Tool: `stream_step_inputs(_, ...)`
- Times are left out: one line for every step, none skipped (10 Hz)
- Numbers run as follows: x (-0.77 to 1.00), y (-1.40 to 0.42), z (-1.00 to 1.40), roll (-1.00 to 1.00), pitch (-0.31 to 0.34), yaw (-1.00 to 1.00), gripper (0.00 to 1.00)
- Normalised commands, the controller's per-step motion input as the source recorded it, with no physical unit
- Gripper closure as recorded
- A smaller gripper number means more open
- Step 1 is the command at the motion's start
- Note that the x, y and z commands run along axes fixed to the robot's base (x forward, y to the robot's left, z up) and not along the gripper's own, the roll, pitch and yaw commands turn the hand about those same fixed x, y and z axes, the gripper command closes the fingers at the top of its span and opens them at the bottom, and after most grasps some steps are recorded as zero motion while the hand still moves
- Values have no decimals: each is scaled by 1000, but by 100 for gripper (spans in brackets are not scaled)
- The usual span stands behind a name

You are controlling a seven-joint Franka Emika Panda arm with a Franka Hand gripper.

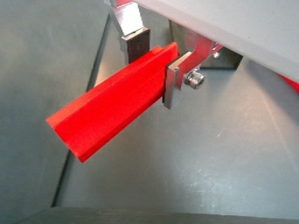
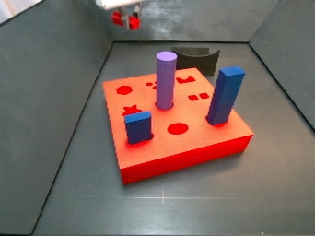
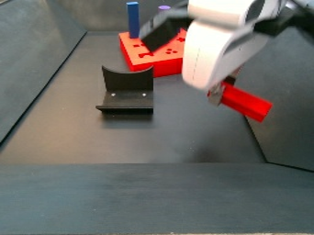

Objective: Pick up the star object. Move up. Place the star object on the fixture. Regrasp the star object. Move to above the board. Insert the star object.
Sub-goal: Place the star object on the fixture.

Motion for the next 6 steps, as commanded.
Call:
stream_step_inputs(-21,-6,1000,-8,26,-1,100)
stream_step_inputs(-23,-5,1000,-9,31,-2,100)
stream_step_inputs(-23,-4,1000,-9,33,-3,100)
stream_step_inputs(-20,-2,850,-11,40,-4,100)
stream_step_inputs(-14,0,680,-13,48,-5,100)
stream_step_inputs(-4,4,507,-15,56,-6,100)
